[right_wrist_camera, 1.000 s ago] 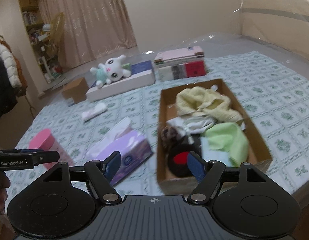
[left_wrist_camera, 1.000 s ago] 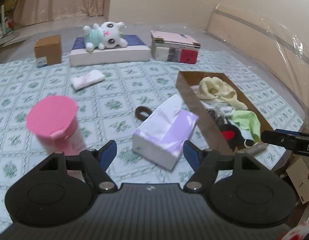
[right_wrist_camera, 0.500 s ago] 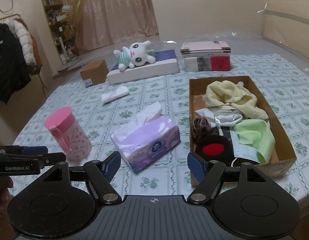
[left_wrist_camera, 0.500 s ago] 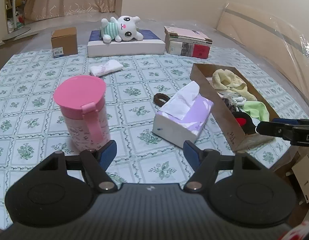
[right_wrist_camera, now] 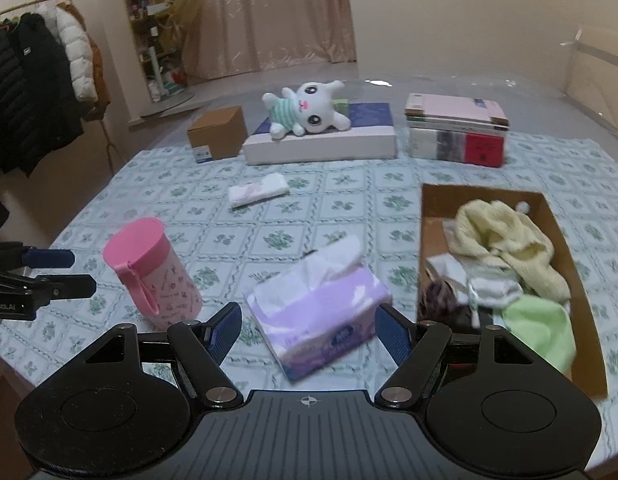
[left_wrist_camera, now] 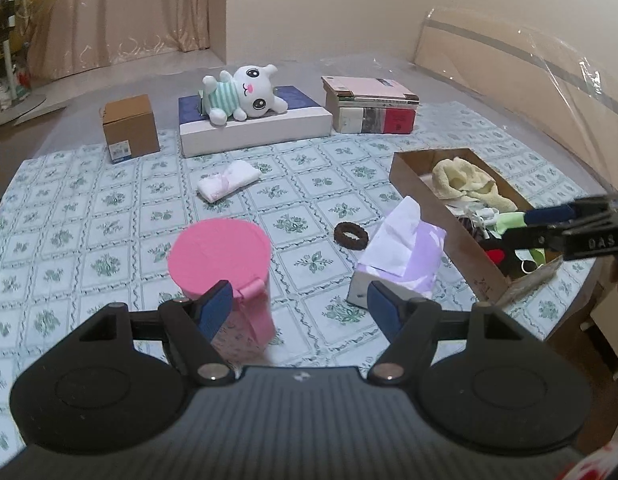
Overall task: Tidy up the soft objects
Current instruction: 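Move both tools away from the tray toward the brown hair tie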
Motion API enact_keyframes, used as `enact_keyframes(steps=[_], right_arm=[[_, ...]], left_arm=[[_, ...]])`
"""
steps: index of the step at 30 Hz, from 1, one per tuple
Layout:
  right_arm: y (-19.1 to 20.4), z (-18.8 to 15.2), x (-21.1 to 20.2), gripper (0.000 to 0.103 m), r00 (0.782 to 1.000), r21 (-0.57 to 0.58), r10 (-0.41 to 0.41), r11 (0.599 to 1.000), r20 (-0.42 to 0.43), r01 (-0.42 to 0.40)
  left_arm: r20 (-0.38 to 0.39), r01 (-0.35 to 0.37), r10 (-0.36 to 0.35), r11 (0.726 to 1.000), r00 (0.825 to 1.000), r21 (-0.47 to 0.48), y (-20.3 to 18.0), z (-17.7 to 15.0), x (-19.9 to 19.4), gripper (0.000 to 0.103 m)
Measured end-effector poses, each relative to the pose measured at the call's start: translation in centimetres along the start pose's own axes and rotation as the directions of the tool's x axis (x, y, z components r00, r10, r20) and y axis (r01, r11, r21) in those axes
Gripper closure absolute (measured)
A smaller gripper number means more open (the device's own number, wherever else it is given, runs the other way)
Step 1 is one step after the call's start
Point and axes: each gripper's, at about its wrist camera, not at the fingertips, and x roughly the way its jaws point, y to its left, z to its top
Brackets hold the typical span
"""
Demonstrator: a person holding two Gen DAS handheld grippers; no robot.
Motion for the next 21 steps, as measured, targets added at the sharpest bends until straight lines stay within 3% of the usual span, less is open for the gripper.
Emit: enact_keyframes(steps=[8,21], right_arm=[[1.0,2.4,2.2,0.03,0.998,-0.068,0.025,0.997,-0.056,-0.029],[1.8,5.4,4.8,0.03,0.995,-0.191,0.001,0.981,-0.104,-0.021]], left_arm=[[-0.035,0.053,-0.051,0.995,0.998,0.081,1.7,1.6,0.1,0.032],[-0.054,0.052,-0.039,0.965,0.998,0.256,4.8,6.8,0.6,0.032]])
